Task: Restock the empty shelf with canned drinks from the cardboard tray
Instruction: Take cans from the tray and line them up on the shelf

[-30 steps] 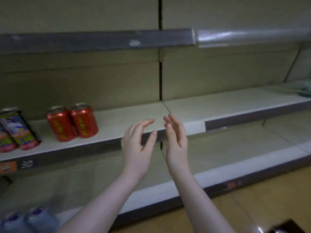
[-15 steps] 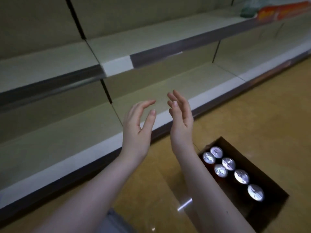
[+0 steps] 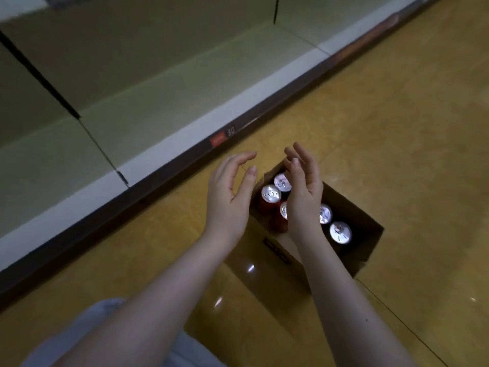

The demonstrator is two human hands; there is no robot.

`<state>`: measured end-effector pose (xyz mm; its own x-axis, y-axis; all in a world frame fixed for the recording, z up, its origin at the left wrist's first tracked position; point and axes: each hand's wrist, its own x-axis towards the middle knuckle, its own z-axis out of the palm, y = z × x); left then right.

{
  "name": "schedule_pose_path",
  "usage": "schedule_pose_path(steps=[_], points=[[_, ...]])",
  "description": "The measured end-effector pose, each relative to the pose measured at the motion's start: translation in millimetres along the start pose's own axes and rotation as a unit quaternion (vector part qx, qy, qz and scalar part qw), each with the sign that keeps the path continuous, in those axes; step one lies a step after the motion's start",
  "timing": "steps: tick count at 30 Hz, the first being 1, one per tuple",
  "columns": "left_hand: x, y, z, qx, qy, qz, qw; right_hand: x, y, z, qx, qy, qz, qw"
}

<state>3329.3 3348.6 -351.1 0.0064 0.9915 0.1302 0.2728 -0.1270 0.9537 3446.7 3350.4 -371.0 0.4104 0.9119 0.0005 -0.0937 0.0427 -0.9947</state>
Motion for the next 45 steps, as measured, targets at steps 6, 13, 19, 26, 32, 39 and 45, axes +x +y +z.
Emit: schedule_pose_path(steps=[6, 13, 19, 26, 32, 39, 45], points=[[-11.1, -14.8, 18.2, 0.004, -0.03, -0.059, 0.998, -1.7, 50.1, -30.7, -0.038, 0.059, 0.083, 0.994], [-20.6, -20.5, 17.3, 0.021, -0.057, -0.079, 0.995, 11.8, 121.9, -60.7, -0.24, 0.093, 0.181, 0.949], [-21.4, -22.5, 4.2, 0.027, -0.049, -0.077, 0.995, 18.6, 149.0, -60.4, -0.317, 0.022, 0.256, 0.913], [-23.4, -16.9, -8.2, 0.053, -0.056, -0.062, 0.995, 22.4, 154.1, -58.1, -0.342, 0.04, 0.239, 0.908], [-21.3, -0.7, -21.7, 0.07, -0.055, -0.054, 0.995, 11.7, 111.1, -59.0, -0.361, 0.065, 0.172, 0.914], [-4.8, 34.6, -37.6, 0.114, -0.079, -0.032, 0.99, 6.6, 17.9, -38.2, -0.226, 0.084, 0.077, 0.967], [3.4, 56.6, -55.4, 0.122, -0.083, -0.026, 0.989, 1.8, -48.8, -3.9, -0.118, 0.009, 0.018, 0.993]])
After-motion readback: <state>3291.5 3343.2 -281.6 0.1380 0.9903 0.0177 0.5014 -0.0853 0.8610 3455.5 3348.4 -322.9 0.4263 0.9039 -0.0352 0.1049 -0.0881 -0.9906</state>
